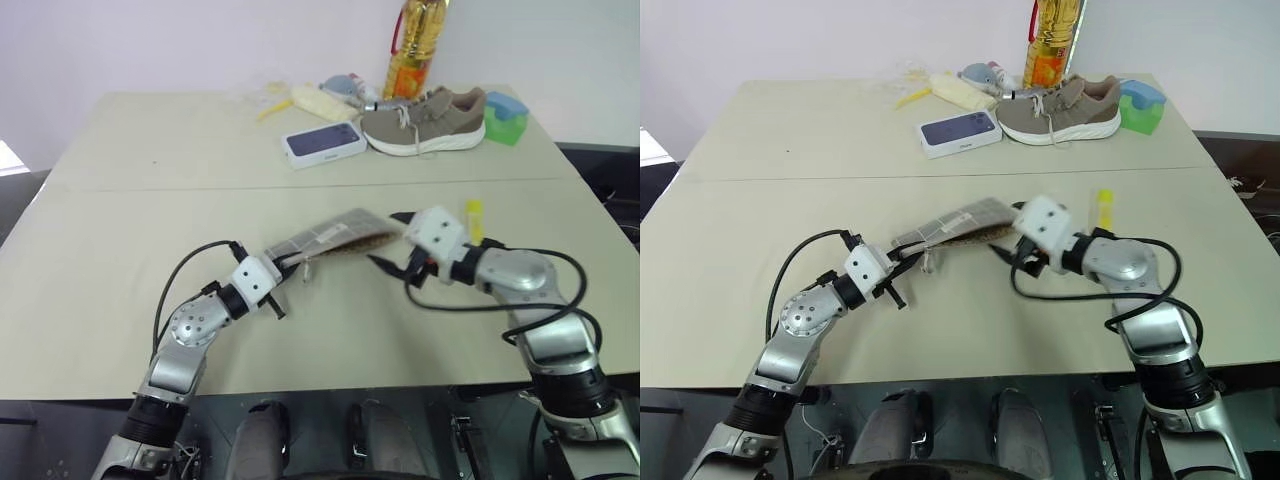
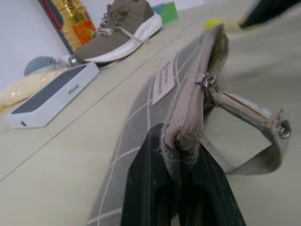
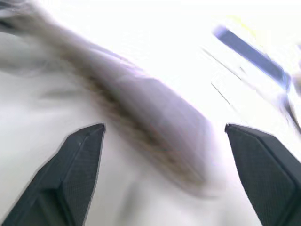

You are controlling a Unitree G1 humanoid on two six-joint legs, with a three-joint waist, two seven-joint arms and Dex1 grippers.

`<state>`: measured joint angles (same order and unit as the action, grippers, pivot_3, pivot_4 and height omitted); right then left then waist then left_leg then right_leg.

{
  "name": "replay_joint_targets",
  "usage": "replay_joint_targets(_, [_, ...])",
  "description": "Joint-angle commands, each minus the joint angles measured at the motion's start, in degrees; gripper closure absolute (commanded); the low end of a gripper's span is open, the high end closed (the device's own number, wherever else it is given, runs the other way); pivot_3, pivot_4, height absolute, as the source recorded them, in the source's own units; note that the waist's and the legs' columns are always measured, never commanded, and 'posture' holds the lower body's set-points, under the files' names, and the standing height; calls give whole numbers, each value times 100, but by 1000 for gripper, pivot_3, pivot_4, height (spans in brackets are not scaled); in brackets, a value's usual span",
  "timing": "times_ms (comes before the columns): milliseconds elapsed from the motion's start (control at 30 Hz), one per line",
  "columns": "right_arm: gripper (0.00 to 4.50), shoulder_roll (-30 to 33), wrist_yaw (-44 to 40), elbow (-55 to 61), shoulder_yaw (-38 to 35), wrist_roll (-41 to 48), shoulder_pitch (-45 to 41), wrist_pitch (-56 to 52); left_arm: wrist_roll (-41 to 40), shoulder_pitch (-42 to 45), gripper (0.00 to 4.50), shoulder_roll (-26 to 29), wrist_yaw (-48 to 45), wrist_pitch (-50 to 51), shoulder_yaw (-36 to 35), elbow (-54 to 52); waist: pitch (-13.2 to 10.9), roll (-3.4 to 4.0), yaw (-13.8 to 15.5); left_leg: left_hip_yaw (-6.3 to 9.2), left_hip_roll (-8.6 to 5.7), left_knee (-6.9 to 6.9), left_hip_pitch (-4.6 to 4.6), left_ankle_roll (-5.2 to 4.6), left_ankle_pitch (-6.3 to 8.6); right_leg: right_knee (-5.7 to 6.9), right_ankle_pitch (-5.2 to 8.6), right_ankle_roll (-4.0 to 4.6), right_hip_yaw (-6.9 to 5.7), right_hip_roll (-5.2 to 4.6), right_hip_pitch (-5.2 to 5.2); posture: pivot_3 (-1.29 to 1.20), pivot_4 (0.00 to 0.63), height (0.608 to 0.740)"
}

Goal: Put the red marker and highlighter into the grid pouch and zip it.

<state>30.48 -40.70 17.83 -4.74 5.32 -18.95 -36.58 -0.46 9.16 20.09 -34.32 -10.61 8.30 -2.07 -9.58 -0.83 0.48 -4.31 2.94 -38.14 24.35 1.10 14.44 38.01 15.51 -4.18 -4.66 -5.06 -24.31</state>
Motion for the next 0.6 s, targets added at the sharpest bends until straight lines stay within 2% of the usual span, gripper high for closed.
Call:
replay_joint_targets(33, [102, -252, 962, -416, -718, 59, -215, -832, 68, 98, 4500, -62, 114, -92, 51, 16, 1, 1, 16, -1, 0, 0, 0, 0, 0, 0, 0, 0, 0, 0, 0, 0, 150, 724])
replay_joint_targets(133, [102, -441, 1807, -891, -1048, -107, -471, -1160, 71, 174, 4500, -108, 145, -99, 60, 89, 2, 4, 14, -3, -1, 0, 0, 0, 0, 1, 0, 0, 1, 0, -1, 0, 150, 724])
replay_joint_targets(267, [102, -624, 2499, -1485, -1448, -16, -743, -1504, 74, 262, 4500, -135, 158, -123, 52, 172, 2, 6, 12, -3, -2, 2, 1, 0, 0, 3, 0, 0, 1, 2, -2, 0, 150, 724])
replay_joint_targets(400, [102, -721, 2797, -1960, -1714, 133, -902, -1643, 82, 309, 4500, -160, 184, -129, 45, 194, 2, 6, 13, -3, -2, 2, 1, -1, 0, 3, 0, 0, 1, 2, -2, 0, 150, 724])
replay_joint_targets(500, [896, -712, 2841, -2032, -1700, 237, -913, -1632, 73, 281, 4500, -160, 205, -119, 25, 166, 2, 7, 11, -3, -2, 2, 2, -1, 0, 2, 0, -1, 2, 1, -2, 0, 150, 724])
replay_joint_targets(600, [2427, -720, 2885, -1983, -1641, 317, -896, -1629, 28, 231, 4500, -167, 239, -89, -4, 118, 2, 7, 9, -2, -2, 3, 2, -1, 0, 3, 0, -1, 2, 2, -2, 0, 150, 724])
